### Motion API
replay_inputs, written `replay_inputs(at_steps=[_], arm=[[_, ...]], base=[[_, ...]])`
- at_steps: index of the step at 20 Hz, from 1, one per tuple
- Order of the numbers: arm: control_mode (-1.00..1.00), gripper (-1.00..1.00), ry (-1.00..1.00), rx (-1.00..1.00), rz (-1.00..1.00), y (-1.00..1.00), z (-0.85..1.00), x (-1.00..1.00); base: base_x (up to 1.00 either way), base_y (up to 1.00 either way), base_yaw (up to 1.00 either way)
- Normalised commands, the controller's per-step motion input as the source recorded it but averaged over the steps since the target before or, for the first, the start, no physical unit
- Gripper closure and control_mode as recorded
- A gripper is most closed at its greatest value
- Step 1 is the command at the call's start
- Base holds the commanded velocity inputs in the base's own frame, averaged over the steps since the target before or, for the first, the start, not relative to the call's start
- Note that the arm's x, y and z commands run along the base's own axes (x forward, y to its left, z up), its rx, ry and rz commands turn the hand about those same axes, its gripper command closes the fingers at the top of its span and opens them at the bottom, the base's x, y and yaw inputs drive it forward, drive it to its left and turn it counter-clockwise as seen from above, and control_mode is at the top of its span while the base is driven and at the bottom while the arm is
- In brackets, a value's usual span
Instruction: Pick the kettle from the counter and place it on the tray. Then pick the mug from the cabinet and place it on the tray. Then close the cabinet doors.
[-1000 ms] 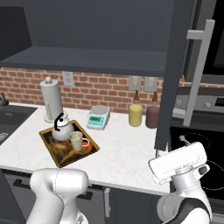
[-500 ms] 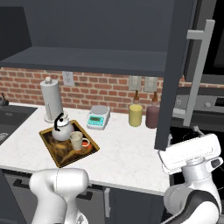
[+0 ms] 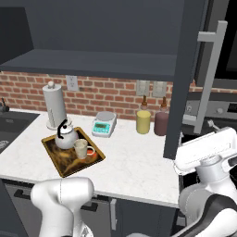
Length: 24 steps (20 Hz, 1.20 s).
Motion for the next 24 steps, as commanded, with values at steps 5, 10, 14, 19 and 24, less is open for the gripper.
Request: replay_inputs(at_steps=[5,10,14,19,24], arm=[[-1.00,-1.00,-0.26,-0.20,0.00,0.19,0.48,-0.23],[-1.00,-1.00,-0.24,-0.26,-0.02,0.50,0.46,-0.27],[-1.00,-1.00,-0.15,-0.26,-0.10,0.77,0.41,-0.12],[-1.00,-1.00,-0.01,-0.20,-0.23,0.92,0.29,0.01],[-1.00,-1.00,0.00,-0.12,-0.36,0.99,0.08,0.09]], base=[[0.00,0.00,0.00],[0.00,0.00,0.00],[0.00,0.00,0.00],[0.00,0.00,0.00],[0.00,0.00,0.00]])
